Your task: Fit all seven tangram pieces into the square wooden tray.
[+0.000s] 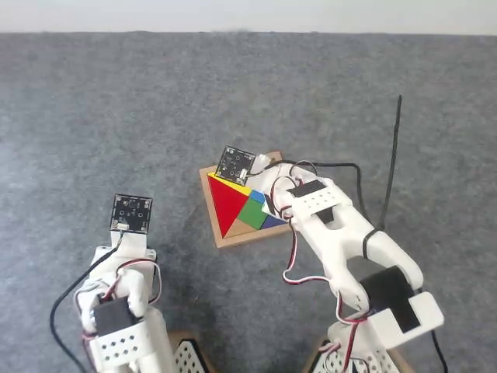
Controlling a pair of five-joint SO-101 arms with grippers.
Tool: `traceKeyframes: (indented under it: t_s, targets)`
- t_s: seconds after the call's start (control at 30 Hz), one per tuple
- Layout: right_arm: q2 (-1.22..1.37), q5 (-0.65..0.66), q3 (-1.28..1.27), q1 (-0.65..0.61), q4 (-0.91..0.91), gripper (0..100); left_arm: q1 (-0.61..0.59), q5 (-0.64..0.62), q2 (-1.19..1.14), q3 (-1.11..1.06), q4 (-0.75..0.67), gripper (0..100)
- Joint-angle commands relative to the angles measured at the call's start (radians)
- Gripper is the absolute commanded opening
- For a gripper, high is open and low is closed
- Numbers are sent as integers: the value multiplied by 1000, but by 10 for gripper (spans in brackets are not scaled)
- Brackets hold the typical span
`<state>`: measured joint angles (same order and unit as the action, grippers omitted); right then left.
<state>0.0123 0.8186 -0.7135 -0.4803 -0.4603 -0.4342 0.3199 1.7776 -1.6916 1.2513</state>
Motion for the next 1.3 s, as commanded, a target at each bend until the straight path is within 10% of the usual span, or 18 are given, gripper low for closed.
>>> traceKeyframes:
  t_s: [0.0, 0.7, 1.27]
  targets:
    - [-10, 12, 3, 19, 15, 115, -5, 8, 12, 7, 8, 87]
    - [-209, -241, 9, 48, -94, 8, -5, 8, 12, 7, 8, 87]
    - [-199, -865, 152, 16, -214, 8, -5, 8, 12, 7, 8, 87]
